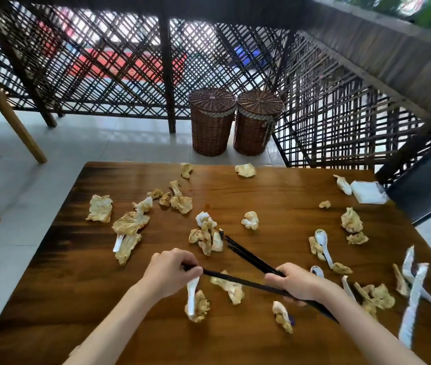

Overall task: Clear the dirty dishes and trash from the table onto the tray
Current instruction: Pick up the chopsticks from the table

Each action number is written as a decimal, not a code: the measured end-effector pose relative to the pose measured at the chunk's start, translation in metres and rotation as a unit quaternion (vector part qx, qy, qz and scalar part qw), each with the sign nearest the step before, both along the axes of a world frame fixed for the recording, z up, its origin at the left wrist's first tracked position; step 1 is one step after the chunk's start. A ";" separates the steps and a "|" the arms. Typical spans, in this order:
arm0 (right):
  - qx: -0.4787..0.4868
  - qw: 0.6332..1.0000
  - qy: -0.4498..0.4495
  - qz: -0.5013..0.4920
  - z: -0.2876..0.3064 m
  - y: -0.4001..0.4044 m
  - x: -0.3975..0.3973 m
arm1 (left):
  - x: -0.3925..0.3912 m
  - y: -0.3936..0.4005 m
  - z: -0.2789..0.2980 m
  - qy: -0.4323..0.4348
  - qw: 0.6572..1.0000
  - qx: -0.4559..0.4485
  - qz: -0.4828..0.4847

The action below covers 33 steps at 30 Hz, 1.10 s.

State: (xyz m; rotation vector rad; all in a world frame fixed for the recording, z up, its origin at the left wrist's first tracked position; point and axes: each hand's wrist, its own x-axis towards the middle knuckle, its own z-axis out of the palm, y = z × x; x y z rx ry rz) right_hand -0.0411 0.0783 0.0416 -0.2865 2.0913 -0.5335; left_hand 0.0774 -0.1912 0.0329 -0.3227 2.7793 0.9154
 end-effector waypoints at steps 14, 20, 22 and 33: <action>-0.049 0.996 -0.035 0.069 -0.001 0.141 -0.074 | -0.069 0.167 -0.006 0.016 0.995 0.097 0.027; -0.061 0.996 -0.014 0.070 0.002 0.177 -0.081 | -0.093 0.205 -0.002 0.026 0.994 0.097 0.038; -0.062 0.996 -0.011 0.068 0.004 0.186 -0.085 | -0.102 0.213 -0.003 0.022 0.993 0.108 0.038; -0.088 0.994 -0.055 0.017 0.015 0.199 -0.096 | -0.140 0.243 0.004 0.051 0.974 0.189 0.117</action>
